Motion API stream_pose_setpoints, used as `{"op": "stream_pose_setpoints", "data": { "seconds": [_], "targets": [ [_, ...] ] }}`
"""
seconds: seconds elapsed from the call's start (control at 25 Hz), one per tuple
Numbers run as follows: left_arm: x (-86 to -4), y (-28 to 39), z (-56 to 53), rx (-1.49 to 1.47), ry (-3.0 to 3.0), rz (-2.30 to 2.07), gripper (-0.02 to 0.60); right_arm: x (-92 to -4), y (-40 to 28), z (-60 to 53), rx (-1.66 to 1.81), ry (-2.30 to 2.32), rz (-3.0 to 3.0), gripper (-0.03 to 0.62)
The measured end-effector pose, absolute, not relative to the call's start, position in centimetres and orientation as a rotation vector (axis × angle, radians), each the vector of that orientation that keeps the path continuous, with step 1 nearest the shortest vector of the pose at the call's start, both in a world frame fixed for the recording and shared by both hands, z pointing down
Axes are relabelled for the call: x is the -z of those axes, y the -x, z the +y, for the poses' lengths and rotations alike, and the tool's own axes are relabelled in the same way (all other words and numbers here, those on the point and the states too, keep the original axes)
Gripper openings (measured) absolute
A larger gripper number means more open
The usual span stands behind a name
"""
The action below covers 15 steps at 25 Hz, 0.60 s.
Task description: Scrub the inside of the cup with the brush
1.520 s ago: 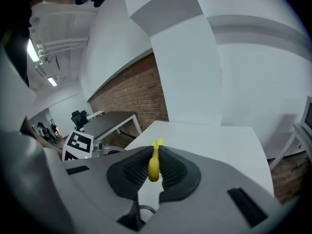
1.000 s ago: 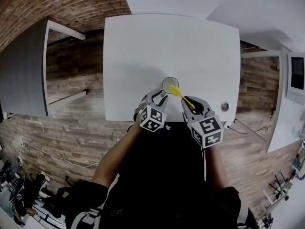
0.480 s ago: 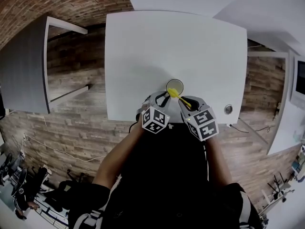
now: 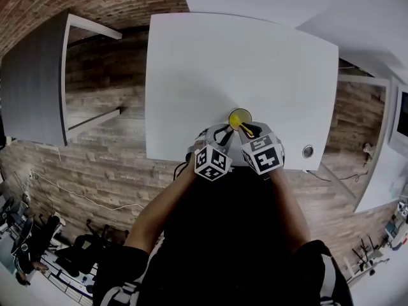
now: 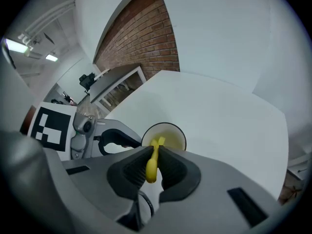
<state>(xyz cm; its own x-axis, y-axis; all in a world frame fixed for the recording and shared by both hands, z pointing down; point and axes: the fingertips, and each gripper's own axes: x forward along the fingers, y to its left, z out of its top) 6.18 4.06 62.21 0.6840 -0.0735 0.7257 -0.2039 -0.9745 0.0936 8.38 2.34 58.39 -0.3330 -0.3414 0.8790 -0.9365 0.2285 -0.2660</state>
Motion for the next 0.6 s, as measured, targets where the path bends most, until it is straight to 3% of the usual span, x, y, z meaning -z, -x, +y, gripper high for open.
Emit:
{"op": "stream_pose_setpoints", "data": {
  "seconds": [0.6],
  "targets": [
    [-62.4,-6.7,4.1,-1.126,-2.718,-0.251,0.075,-59.3,-8.3,2.4,-0.935,-0.833,-1.766,0.031]
  ]
}}
